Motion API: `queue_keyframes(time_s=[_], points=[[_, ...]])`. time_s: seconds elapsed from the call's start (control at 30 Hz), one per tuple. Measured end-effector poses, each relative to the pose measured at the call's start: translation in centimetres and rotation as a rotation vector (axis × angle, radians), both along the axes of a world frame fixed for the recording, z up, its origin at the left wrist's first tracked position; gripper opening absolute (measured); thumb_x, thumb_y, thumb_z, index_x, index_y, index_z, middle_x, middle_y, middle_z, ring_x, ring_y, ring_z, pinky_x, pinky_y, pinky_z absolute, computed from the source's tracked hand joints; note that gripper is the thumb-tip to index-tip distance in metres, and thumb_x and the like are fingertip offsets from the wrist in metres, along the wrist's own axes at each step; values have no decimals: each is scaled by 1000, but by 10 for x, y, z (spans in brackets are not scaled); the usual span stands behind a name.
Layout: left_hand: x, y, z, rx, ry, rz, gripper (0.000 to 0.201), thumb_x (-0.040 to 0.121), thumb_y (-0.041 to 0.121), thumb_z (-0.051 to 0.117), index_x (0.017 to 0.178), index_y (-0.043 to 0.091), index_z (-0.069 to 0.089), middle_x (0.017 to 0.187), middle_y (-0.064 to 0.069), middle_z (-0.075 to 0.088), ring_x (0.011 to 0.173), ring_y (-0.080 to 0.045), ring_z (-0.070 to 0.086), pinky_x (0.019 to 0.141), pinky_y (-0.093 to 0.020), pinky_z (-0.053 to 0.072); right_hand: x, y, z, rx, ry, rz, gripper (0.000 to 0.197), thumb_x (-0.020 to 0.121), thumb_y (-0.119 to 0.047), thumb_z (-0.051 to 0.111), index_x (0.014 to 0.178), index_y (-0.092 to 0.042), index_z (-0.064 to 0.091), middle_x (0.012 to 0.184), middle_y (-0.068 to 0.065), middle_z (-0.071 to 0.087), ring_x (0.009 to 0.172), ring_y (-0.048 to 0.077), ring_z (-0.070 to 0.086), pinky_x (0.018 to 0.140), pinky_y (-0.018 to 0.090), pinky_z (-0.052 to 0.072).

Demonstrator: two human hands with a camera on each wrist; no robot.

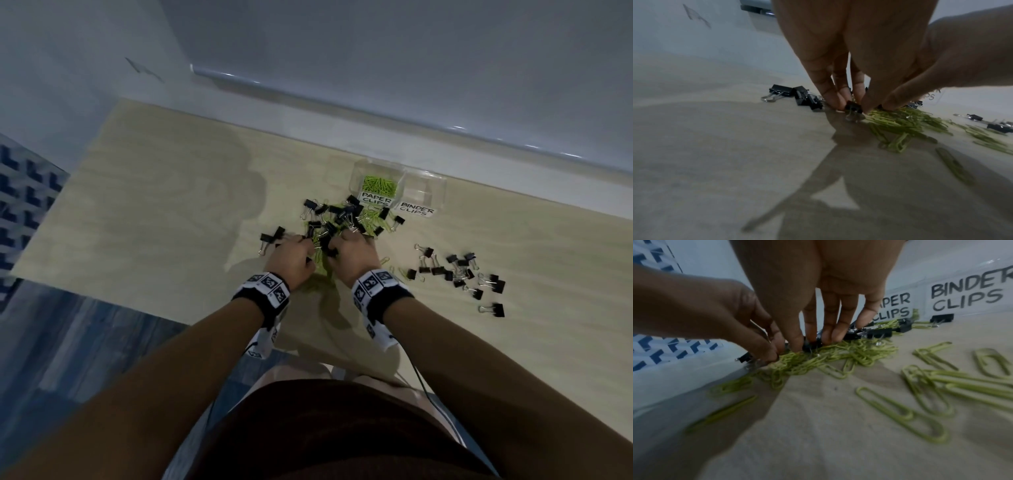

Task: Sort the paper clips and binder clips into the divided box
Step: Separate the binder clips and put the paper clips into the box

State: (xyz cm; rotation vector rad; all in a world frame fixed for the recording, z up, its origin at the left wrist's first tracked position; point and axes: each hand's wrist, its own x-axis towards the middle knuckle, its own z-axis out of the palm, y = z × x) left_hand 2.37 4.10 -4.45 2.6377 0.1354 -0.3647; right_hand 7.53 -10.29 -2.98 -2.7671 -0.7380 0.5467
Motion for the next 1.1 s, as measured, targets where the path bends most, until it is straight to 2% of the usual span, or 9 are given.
queue_keyframes(time_s=[0.13, 0.2, 0.27, 0.33, 0.43, 0.6, 0.83, 0.97, 1.1], points=[[-6, 15, 3, -75, -86, 75, 20, 77, 11, 54, 97, 11, 59, 102, -8, 55, 89, -24, 54, 78, -36, 48, 2, -6, -3, 109, 100, -95, 15, 80, -25, 57, 94, -20, 61, 100, 1, 58, 97, 23, 54, 95, 40, 38], [-8, 26, 5, -31, -122, 104, 19, 78, 10, 52, 95, 12, 58, 103, -7, 53, 91, -23, 51, 78, -37, 48, 2, -15, 0, 281, 121, -213, 6, 78, -21, 57, 84, -21, 60, 88, -2, 60, 82, 18, 58, 85, 41, 49], [-5, 33, 6, 48, -144, 78, 20, 78, 12, 52, 97, 12, 58, 104, -8, 52, 95, -24, 47, 82, -39, 46, 3, -31, 3, 402, 119, -348, 5, 80, -15, 56, 83, -17, 59, 83, 0, 62, 75, 17, 59, 71, 30, 52], [1, 29, 7, 89, -151, 12, 23, 81, 14, 53, 103, 11, 59, 106, -9, 53, 99, -26, 46, 84, -40, 45, 7, -55, 6, 418, 87, -450, 5, 82, -13, 54, 82, -15, 58, 81, 1, 61, 73, 17, 59, 65, 24, 48], [13, 8, 7, 66, -114, -81, 27, 86, 23, 57, 110, 12, 57, 113, -8, 52, 106, -26, 46, 89, -38, 43, 15, -95, -3, 298, -20, -491, 5, 78, -21, 51, 78, -16, 53, 76, 1, 56, 73, 24, 57, 70, 34, 50], [29, -14, 0, 81, -28, -26, 34, 86, 28, 62, 112, 7, 56, 119, -11, 52, 112, -29, 47, 94, -43, 45, 20, -121, -5, -10, -67, -370, 23, 79, -27, 54, 99, -17, 59, 101, 6, 56, 98, 29, 51, 90, 45, 40], [21, 4, 3, -71, -159, 31, 8, 85, 15, 55, 80, 9, 56, 85, -6, 57, 82, -22, 52, 74, -40, 47, 30, -72, -1, -66, -86, -79, 41, 85, -13, 53, 122, -32, 54, 122, 4, 50, 113, 26, 45, 99, 47, 35], [19, 10, -1, -92, -109, -72, 13, 86, 19, 59, 96, 11, 57, 97, -4, 57, 91, -19, 51, 82, -36, 47, 38, -58, -7, -177, -110, 41, 54, 80, -5, 58, 122, -38, 50, 120, 4, 45, 111, 27, 42, 97, 49, 36], [27, -10, -2, -29, -49, -97, 35, 87, 28, 61, 117, 11, 55, 114, -8, 53, 104, -23, 50, 85, -32, 42, 45, -61, -8, -188, -129, 72, 42, 81, -8, 59, 118, -24, 51, 123, 6, 46, 112, 28, 43, 95, 47, 35]])
